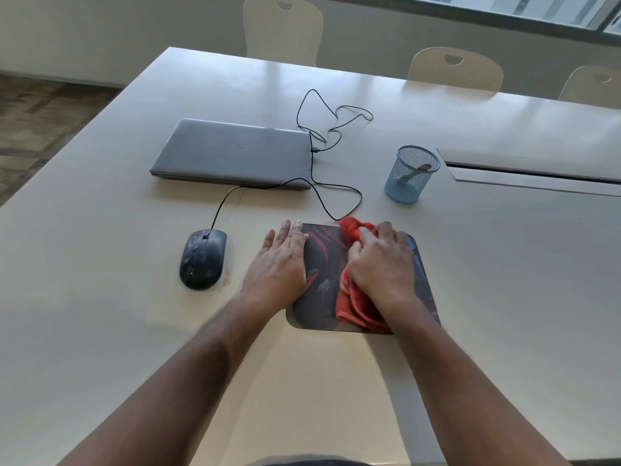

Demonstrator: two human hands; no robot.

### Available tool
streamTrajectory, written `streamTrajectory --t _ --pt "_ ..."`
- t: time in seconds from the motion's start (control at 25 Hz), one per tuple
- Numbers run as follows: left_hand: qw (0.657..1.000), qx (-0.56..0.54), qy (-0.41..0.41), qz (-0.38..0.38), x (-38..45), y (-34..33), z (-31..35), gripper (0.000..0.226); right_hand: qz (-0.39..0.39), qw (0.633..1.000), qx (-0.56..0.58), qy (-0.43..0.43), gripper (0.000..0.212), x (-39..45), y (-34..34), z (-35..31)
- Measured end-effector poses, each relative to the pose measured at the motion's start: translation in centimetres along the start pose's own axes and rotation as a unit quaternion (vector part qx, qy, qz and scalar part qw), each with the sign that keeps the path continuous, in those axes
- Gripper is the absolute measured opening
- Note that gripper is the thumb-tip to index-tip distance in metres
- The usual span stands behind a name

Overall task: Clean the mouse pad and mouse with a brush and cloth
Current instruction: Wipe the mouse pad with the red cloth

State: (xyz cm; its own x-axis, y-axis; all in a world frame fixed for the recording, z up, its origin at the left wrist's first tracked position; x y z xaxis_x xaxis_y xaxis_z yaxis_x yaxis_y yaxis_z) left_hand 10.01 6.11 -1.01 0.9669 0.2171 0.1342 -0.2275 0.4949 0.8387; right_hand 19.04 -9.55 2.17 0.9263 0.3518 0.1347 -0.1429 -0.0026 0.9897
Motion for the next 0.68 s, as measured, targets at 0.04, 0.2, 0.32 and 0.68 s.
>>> streamTrajectory --t 0.04,0.2,0.32,0.68 --pt "1.0 0.0 -0.001 0.002 0.0 0.0 0.0 0.069 -0.003 0.999 -0.004 -0.032 0.039 0.5 -0.1 1.3" --pt "1.0 0.004 -0.004 0.002 0.0 0.0 0.0 0.071 -0.027 0.993 0.01 -0.118 0.044 1.7 -0.3 3.6" --pt "1.0 0.004 -0.002 0.004 0.1 -0.1 0.0 0.073 -0.032 0.994 0.016 -0.107 0.045 0.9 0.1 1.5" --pt "1.0 -0.007 0.002 0.004 0.0 -0.1 0.0 0.073 -0.006 0.998 0.0 -0.062 0.039 -0.9 -0.1 1.3"
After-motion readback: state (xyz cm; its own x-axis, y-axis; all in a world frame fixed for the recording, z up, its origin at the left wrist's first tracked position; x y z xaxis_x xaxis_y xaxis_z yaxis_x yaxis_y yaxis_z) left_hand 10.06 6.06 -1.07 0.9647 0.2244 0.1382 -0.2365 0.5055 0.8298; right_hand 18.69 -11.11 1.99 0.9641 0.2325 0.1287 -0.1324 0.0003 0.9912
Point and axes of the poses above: each hand's wrist, its own x-axis towards the middle knuckle, its own y-axis out of the back of the hand, z = x × y, the point moved 5 cm from there along x, towards the middle knuckle, and after that the axes turned 10 degrees about -x, right-handed, at the moved point
